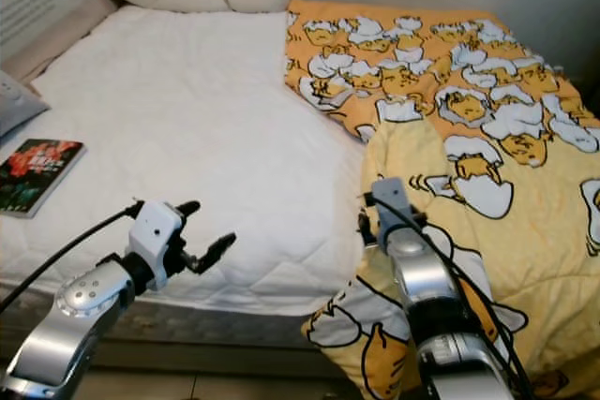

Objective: Clean up the room

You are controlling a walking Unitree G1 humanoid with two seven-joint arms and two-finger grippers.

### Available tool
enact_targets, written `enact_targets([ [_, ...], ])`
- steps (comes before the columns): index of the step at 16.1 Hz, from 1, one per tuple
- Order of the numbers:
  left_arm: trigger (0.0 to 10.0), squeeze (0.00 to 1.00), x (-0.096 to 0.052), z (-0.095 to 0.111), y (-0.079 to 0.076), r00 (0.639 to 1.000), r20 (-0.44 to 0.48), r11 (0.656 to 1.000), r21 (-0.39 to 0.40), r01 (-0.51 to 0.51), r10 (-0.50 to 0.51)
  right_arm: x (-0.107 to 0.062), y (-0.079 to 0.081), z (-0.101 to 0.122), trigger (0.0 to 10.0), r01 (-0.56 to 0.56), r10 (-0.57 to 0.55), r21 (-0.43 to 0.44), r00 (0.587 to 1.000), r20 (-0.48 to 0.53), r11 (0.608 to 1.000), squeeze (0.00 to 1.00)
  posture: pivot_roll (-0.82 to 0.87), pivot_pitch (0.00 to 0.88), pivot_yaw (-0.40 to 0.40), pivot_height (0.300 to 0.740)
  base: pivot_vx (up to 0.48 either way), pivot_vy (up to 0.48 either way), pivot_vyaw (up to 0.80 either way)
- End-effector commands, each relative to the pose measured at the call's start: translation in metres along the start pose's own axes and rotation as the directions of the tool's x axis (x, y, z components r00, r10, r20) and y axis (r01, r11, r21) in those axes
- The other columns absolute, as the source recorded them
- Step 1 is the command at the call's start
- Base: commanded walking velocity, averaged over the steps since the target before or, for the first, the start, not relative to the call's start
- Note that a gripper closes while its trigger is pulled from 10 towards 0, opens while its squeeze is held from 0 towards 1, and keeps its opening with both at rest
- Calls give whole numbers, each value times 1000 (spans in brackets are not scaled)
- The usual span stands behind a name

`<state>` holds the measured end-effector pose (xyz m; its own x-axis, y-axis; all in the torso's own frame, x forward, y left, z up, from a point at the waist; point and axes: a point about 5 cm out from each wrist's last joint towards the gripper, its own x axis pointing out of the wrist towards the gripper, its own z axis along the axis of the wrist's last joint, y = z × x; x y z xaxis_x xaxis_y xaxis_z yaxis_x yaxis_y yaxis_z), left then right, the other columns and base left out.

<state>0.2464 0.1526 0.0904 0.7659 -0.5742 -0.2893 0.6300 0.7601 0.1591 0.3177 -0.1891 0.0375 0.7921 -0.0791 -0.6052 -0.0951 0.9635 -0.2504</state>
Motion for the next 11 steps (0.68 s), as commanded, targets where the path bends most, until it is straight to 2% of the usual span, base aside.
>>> enact_targets([
  [1, 10000, 0, 1, 3, -4, 999, -7, 999, 22, 36, -36, 4, 3, -4, 1922, -45, 47, 133, 999, -7, 990, 0, 11, 0, -13, 740, 0, 0, 0],
  [2, 10000, 0, 1, 3, -5, 999, -6, 999, 22, 36, -36, 5, 4, -5, 1922, -54, 57, 178, 998, -8, 983, 0, 13, 0, -14, 740, 0, 0, 0],
  [3, 10000, 0, 1, 3, -5, 999, -7, 999, 23, 43, -43, 7, 5, -4, 0, -78, 78, 231, 997, 8, 970, 0, 21, 0, -18, 740, 0, 0, 0],
  [11, 10000, 0, 0, 4, -5, 999, -16, 998, 29, 50, -49, 12, 3, -5, 0, -69, 68, 174, 998, 16, 982, 0, 21, 0, -16, 740, 0, 0, 0],
])
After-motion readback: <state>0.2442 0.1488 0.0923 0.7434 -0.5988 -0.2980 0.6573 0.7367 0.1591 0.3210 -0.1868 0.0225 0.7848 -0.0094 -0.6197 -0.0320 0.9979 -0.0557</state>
